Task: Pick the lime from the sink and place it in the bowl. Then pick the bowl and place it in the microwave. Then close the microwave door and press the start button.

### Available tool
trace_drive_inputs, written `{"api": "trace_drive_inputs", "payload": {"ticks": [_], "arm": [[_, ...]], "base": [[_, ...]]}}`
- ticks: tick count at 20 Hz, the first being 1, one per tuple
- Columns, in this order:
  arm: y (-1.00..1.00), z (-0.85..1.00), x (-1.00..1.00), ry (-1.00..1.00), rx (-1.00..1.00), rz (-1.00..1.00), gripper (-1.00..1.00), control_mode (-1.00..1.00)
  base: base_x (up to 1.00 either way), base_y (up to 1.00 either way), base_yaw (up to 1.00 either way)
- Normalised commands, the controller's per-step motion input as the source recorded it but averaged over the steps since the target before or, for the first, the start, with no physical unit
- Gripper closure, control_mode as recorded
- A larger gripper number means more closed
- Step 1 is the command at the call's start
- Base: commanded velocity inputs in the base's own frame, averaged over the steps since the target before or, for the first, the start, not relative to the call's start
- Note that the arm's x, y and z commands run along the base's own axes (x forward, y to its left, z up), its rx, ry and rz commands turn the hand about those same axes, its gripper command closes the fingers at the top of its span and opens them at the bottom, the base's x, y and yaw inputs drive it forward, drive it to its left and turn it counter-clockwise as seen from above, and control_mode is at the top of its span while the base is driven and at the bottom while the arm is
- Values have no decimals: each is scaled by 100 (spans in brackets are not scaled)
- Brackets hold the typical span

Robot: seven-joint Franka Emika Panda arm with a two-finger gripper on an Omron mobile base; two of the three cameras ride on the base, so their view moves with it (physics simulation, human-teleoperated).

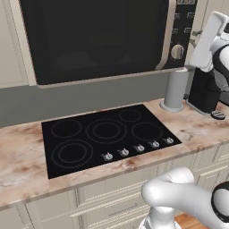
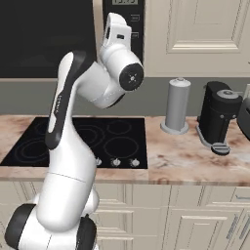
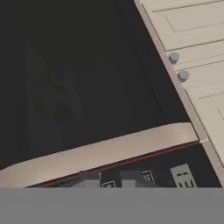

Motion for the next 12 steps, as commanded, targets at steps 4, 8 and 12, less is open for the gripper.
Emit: {"api": "trace_drive_inputs", "payload": {"ticks": [4, 8, 12], "arm": [[-2, -10, 48, -4, -9, 0, 100, -100], [-4, 0, 49, -2, -4, 0, 100, -100], [-2, 0, 55, 0, -3, 0, 100, -100]], "base": [[0, 0, 0], [0, 0, 0], [0, 0, 0]]}}
